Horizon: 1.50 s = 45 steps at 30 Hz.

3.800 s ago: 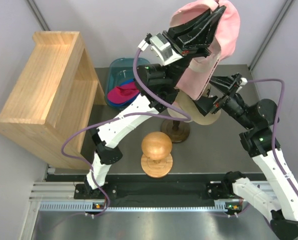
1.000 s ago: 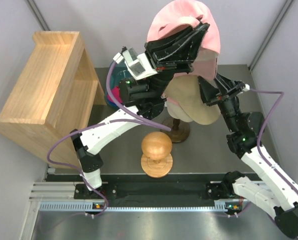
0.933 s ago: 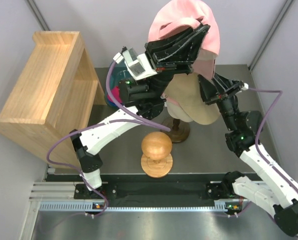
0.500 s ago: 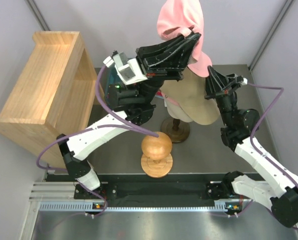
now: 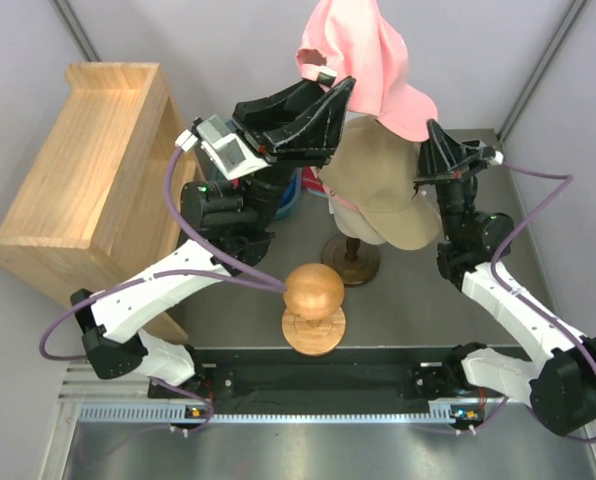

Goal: Stack the hats

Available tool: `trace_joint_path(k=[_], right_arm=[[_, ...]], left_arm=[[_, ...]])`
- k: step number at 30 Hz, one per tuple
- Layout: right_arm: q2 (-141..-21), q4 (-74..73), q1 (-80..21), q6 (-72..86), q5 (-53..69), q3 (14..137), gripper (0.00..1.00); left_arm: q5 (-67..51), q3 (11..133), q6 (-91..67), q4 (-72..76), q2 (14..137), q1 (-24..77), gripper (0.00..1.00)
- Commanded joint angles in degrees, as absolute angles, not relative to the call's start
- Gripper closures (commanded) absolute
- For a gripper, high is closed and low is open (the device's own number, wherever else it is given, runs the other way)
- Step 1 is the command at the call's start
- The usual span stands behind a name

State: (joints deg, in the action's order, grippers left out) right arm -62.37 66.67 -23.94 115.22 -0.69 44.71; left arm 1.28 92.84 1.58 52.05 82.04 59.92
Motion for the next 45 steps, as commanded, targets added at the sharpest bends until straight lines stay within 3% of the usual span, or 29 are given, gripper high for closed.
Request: trace_joint_path(k=[1,2,6,20,31,37,45], right_arm=[[-60.03,76.56,-19.52,123.93,1.48,46.14,1.0],[-59.51,75.86,-17.68,123.49,3.15,46.23,1.0],[-56.79,70.59,-13.98,120.77,7.81,46.41,1.0],[-49.83,55.02,-9.76,109.08,15.11,45.09,1.0],[-48.78,46.86,-6.51,100.73,19.42,45.27,1.0],[-44.13,38.96,-5.28,98.36,20.82,42.89,1.0],[-36.13,24.2,-4.75,94.49,19.51,40.96,1.0]], left_arm=[[11.66,88.44,8.08,47.29,77.0,59.59,0.5],[12.82,87.55,9.22,46.33,75.51,59.59,0.41],[16.52,83.59,11.33,44.21,72.08,59.41,0.26],[38.57,70.67,22.14,38.67,59.86,59.33,0.03],[40.09,68.38,23.04,30.78,58.18,56.7,0.01],[29.46,72.06,3.99,17.94,59.68,46.16,0.01],[19.17,75.32,-6.14,14.06,63.19,37.72,0.01]])
